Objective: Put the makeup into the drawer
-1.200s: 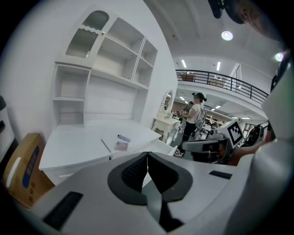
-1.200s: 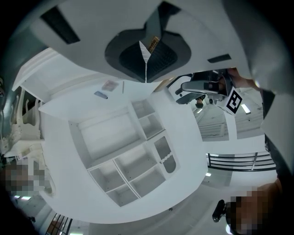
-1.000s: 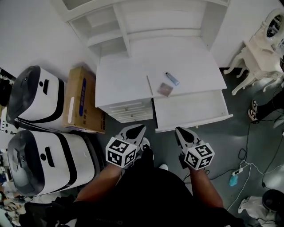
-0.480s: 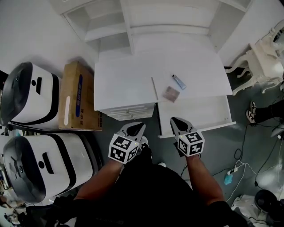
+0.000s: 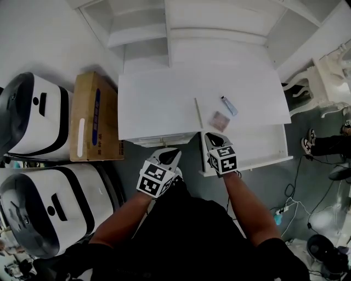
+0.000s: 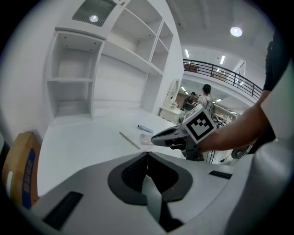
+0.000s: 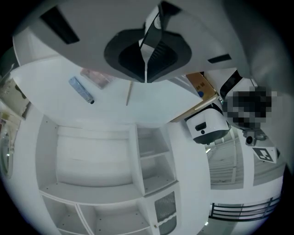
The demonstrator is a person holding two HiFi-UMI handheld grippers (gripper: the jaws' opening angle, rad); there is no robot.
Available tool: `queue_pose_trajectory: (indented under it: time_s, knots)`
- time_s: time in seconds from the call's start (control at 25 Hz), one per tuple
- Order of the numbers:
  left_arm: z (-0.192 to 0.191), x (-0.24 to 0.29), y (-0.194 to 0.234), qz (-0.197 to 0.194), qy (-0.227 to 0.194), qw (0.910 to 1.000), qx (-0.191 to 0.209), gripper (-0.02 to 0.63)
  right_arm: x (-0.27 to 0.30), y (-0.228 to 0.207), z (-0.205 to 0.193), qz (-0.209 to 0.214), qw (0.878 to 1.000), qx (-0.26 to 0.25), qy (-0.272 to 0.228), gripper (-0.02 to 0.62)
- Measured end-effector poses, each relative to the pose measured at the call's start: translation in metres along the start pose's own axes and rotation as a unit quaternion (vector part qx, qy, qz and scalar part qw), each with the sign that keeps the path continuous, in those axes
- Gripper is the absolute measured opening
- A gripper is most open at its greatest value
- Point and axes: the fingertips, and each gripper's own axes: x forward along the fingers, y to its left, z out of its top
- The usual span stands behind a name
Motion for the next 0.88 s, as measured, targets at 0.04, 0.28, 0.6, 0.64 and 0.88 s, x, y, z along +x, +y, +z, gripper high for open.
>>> queue_pose_trajectory:
  time_s: [0.04,0.28,0.6,0.64,0.88]
  knots:
    - [0.000,0.001,0.004,-0.001,0.001,1.0000,0.000,0.011,0.009,-0.003,0.000,-0.004,1.000,-0.003,0.008,0.029]
    - [-0.007,0.003,0.024,-0.007,0.018,0.9998,0.000,0.011,0.056,-0.025,-0.008,-0.026,0.998,-0.008,0.059,0.032]
    - [-0.011,0.004,0.050,-0.001,0.025,0.9996,-0.015,0.011,0.088,-0.032,-0.021,-0.038,0.994,-0.002,0.106,0.068]
    - [-0.011,0.003,0.052,0.000,0.024,0.9996,-0.017,0.011,0.089,-0.032,-0.023,-0.040,0.993,0.000,0.109,0.071]
    - [-0.012,0.001,0.058,0.005,0.018,0.9994,-0.028,0.011,0.094,-0.036,-0.028,-0.050,0.991,0.002,0.125,0.069]
